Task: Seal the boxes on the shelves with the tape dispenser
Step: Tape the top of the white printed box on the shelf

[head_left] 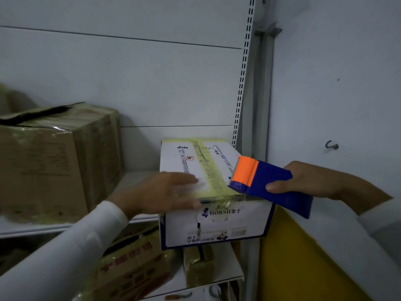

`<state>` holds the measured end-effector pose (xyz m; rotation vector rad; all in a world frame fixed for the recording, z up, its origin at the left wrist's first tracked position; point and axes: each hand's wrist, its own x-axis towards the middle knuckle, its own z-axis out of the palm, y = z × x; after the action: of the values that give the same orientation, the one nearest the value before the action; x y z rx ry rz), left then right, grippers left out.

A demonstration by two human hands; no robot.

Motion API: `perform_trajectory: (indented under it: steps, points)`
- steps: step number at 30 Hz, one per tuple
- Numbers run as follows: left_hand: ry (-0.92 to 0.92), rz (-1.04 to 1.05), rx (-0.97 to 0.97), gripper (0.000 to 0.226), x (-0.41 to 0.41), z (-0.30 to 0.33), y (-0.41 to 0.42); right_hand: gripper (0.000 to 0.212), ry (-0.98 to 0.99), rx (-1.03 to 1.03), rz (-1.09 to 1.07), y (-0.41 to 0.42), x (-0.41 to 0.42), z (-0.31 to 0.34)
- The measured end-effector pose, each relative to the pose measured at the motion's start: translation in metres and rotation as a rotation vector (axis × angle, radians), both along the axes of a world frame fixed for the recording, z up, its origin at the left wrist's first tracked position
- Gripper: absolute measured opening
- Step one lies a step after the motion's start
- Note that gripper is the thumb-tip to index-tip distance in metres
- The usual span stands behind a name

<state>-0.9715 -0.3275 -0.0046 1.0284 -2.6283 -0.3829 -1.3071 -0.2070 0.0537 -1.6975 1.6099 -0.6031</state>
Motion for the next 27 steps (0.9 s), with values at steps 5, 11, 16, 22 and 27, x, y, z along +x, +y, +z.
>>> perform_trajectory:
  steps: [5, 11, 16, 22, 27]
  points:
    - [0.063, -0.013, -0.146, 0.069, 0.012, -0.024, 0.001, 0.025, -0.011, 0.020, 0.065, -0.006, 0.012, -0.001]
    - [0.052, -0.016, -0.168, 0.061, 0.024, -0.023, 0.006, 0.026, 0.038, 0.038, 0.121, -0.002, 0.027, 0.001]
    - [-0.032, 0.032, -0.081, 0.059, 0.036, -0.011, 0.017, 0.025, 0.032, 0.052, 0.205, 0.008, 0.041, 0.000]
    - [0.422, -0.027, 0.328, 0.060, 0.025, 0.018, 0.054, 0.021, 0.060, 0.046, 0.333, 0.005, 0.072, 0.005]
    - [0.610, -0.125, 0.548, 0.029, 0.026, 0.015, 0.078, 0.021, 0.061, -0.001, 0.345, -0.002, 0.089, 0.005]
